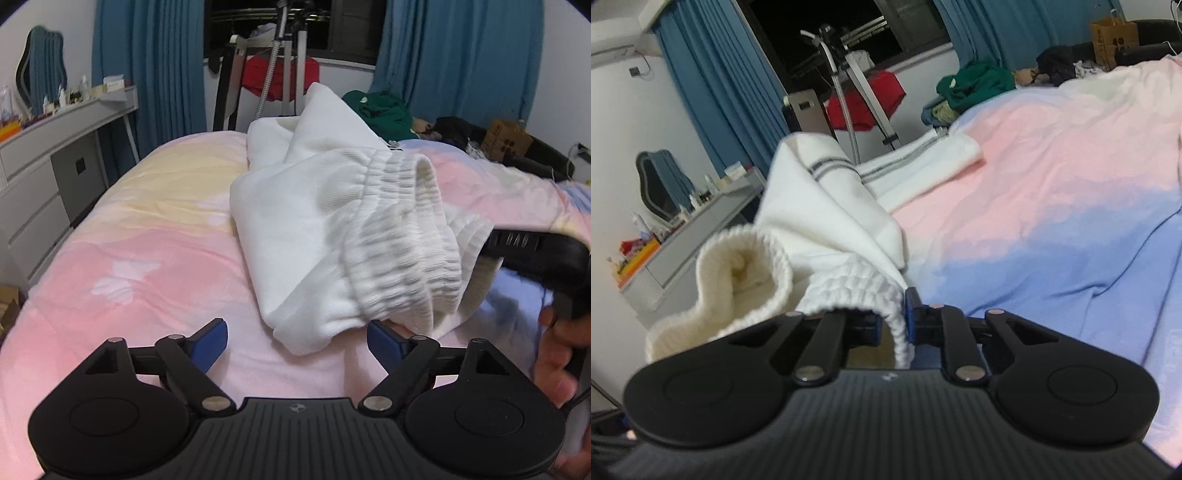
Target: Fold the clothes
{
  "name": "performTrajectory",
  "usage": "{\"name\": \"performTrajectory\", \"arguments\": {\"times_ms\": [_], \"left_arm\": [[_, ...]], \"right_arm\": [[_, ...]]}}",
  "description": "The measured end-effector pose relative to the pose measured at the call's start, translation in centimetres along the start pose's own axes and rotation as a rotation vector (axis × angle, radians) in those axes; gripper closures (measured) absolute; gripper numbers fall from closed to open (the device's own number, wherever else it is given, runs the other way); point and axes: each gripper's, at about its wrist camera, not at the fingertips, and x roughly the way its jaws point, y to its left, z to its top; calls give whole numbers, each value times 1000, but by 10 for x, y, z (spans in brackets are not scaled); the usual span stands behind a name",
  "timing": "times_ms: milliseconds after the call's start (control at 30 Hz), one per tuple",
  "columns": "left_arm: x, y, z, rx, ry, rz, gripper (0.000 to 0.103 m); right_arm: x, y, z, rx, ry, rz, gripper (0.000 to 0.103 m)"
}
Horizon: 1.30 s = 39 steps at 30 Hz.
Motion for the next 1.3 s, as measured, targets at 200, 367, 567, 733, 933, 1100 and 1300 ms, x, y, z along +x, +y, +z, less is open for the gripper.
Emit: {"name": "performTrajectory", "arguments": {"times_ms": [200,367,567,733,933,1100,1300], "left_arm": [[-20,-7,-10,58,-18,-48,15],[-38,-11,-15,83,-49,-95,8],[-45,-12,-11,69,-81,-126,5],[-49,-13,-5,52,-114,-142,1],[-49,-20,5,53,-149,-152,0],[-24,-63,27,218,-204,-75,0],[19,-83,57,135,-159,57,1]], "right_arm": [[-48,6,15,7,-108,6,90],[-66,-4,25,15,-121,-80,90],[-45,-32,21,147,-2,-192,90],[-38,-42,20,216,33,-203,90],[-49,-28,27,198,15,-129,90],[-59,-22,30,200,21,-66,90],[-62,-28,36,219,41,-11,90]]}}
